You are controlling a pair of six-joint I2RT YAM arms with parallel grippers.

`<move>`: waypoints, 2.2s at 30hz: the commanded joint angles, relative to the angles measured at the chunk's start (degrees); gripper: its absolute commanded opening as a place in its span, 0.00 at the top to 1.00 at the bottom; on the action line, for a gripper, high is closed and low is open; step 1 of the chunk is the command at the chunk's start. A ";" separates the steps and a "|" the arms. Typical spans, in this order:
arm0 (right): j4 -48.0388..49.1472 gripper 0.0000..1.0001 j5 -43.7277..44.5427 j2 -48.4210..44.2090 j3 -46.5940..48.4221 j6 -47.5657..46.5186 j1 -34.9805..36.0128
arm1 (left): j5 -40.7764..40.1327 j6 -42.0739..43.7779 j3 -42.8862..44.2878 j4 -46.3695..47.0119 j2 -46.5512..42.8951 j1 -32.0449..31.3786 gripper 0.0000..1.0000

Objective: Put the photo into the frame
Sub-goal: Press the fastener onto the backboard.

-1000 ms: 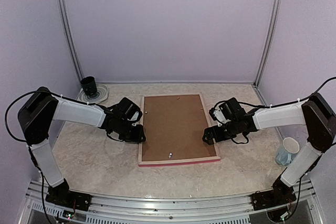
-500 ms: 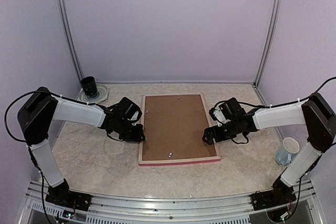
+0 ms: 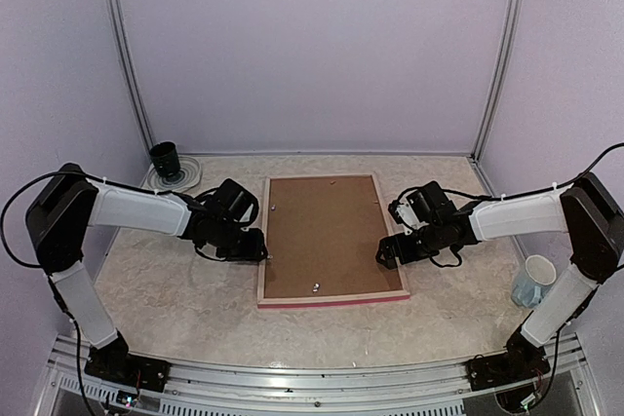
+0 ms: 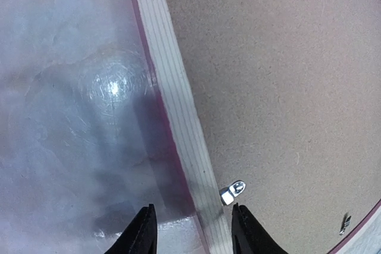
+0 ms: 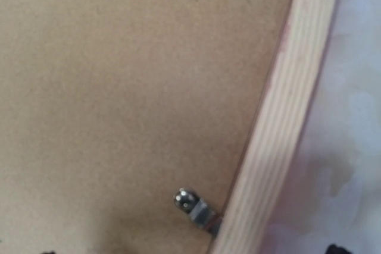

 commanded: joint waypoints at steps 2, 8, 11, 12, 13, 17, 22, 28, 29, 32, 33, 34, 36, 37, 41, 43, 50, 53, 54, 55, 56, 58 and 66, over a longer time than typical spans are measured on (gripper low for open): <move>0.20 0.02 0.38 -1.98 -0.73 -0.04 -0.29 | -1.63 1.45 1.30 -1.46 -3.30 0.37 0.56; 0.20 0.02 0.44 -2.36 -0.90 -0.14 -0.30 | 0.84 4.87 4.00 -3.77 -1.02 0.34 0.56; 0.18 0.02 0.52 -2.44 -0.90 -0.12 -0.30 | 0.61 5.70 4.62 -4.79 0.09 0.35 0.55; 0.24 0.02 0.48 -2.45 -0.93 -0.09 -0.29 | 0.36 5.86 4.81 -5.14 0.34 0.29 0.55; 0.16 0.02 0.47 -2.45 -0.91 -0.13 -0.33 | 0.26 6.03 4.93 -5.30 0.66 0.29 0.55; 0.20 0.02 0.47 -2.45 -0.90 -0.13 -0.33 | 0.27 6.39 5.12 -5.81 1.84 0.21 0.55; 0.24 0.02 0.41 -2.35 -0.90 -0.13 -0.34 | -0.64 6.87 5.42 -6.07 2.86 0.13 0.55; 0.28 0.02 0.48 -2.27 -0.90 -0.09 -0.29 | -0.31 7.49 6.06 -6.13 3.94 -0.02 0.55; 0.28 0.02 0.47 -2.22 -0.90 -0.06 -0.29 | -0.46 7.57 6.16 -6.19 4.11 -0.14 0.55; 0.28 0.02 0.47 -2.18 -0.93 -0.09 -0.30 | -0.65 7.75 6.42 -6.40 4.59 -0.22 0.55; 0.33 0.02 0.47 -2.18 -0.91 -0.16 -0.29 | -0.70 7.80 6.51 -6.54 4.76 -0.27 0.55; 0.29 0.02 0.47 -2.18 -0.91 -0.10 -0.29 | -0.66 7.84 6.60 -6.61 4.92 -0.37 0.55; 0.28 0.02 0.50 -2.09 -0.88 -0.09 -0.31 | -0.71 7.92 6.53 -6.68 4.99 -0.50 0.55; 0.29 0.02 0.53 -2.09 -0.90 -0.11 -0.30 | -0.71 7.93 6.57 -6.73 5.03 -0.50 0.55; 0.32 0.02 0.45 -2.01 -0.90 -0.07 -0.34 | -1.87 8.18 6.79 -7.20 5.27 -0.68 0.56; 0.38 0.02 0.39 -1.96 -0.89 -0.12 -0.29 | -2.35 8.16 6.88 -7.42 5.35 -0.76 0.56; 0.38 0.02 0.45 -2.01 -0.82 -0.18 -0.30 | -2.90 7.30 6.49 -7.15 5.73 -1.12 0.70; 0.29 0.02 0.47 -2.09 -0.86 -0.13 -0.29 | -2.97 6.94 6.14 -6.67 5.85 -1.10 0.73; 0.28 0.02 0.47 -2.09 -0.82 -0.17 -0.29 | -2.97 6.85 6.05 -6.66 5.95 -1.18 0.74; 0.22 0.02 0.52 -2.09 -0.82 -0.21 -0.29 | -2.98 6.73 5.94 -6.46 6.07 -1.20 0.75; 0.23 0.02 0.50 -2.09 -0.82 -0.18 -0.29 | -3.06 6.57 5.84 -6.36 6.07 -1.21 0.75; 0.24 0.02 0.47 -2.09 -0.80 -0.21 -0.30 | -3.08 6.30 5.66 -6.18 6.10 -1.20 0.77; 0.06 0.02 0.83 -2.09 -0.64 -0.28 -0.29 | -2.98 5.22 4.86 -4.82 6.12 -1.21 0.82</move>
